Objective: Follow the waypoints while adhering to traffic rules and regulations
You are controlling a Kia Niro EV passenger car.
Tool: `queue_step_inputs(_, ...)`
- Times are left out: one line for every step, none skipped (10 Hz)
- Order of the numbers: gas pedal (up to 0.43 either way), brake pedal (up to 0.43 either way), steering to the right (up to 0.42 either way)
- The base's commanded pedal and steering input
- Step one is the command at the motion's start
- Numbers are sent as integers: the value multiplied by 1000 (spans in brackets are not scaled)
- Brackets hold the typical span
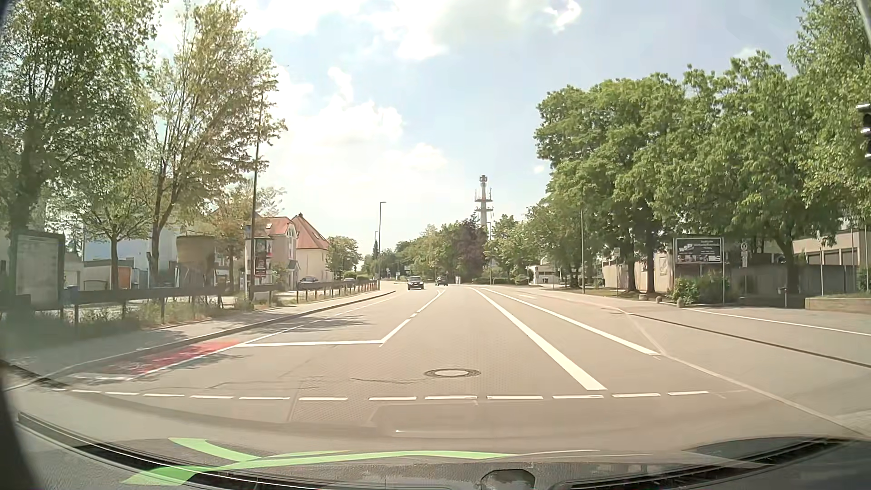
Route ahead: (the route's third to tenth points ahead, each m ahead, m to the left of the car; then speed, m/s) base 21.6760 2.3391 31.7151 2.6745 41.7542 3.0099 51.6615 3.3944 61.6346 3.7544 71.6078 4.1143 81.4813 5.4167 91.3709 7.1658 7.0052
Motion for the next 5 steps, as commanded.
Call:
queue_step_inputs(189, 0, -3)
queue_step_inputs(189, 0, -3)
queue_step_inputs(189, 0, -4)
queue_step_inputs(189, 0, -5)
queue_step_inputs(189, 0, -5)
